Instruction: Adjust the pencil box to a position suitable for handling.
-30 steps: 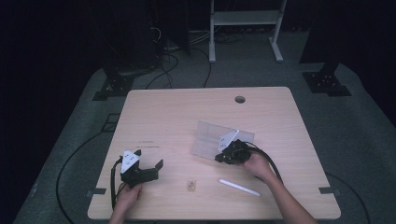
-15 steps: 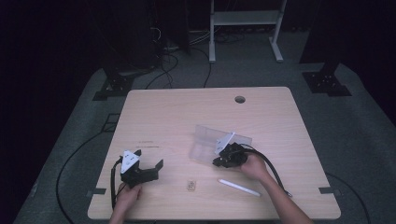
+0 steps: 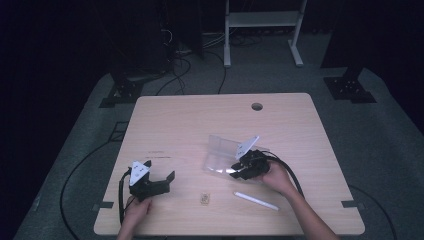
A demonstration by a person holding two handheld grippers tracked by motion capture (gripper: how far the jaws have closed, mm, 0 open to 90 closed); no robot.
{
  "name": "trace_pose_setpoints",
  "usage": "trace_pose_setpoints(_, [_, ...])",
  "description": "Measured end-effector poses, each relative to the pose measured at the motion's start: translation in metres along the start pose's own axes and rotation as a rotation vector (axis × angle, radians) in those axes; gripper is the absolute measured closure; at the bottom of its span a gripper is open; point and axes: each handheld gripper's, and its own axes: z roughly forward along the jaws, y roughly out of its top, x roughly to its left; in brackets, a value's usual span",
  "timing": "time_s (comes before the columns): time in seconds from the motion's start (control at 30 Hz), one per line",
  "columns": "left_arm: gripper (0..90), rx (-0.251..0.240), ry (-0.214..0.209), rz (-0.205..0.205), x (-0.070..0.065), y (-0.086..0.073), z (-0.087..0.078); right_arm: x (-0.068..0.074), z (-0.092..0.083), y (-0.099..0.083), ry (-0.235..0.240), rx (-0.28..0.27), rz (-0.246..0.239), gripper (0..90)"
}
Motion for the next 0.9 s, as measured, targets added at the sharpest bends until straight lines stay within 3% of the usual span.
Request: trace_pose_setpoints(0.9, [0.0,-0.01,-0.002,-0.019,0.002,0.0,-0.001,0.004,-0.044,-0.036,-0.041,-0.06,0.122,47.4])
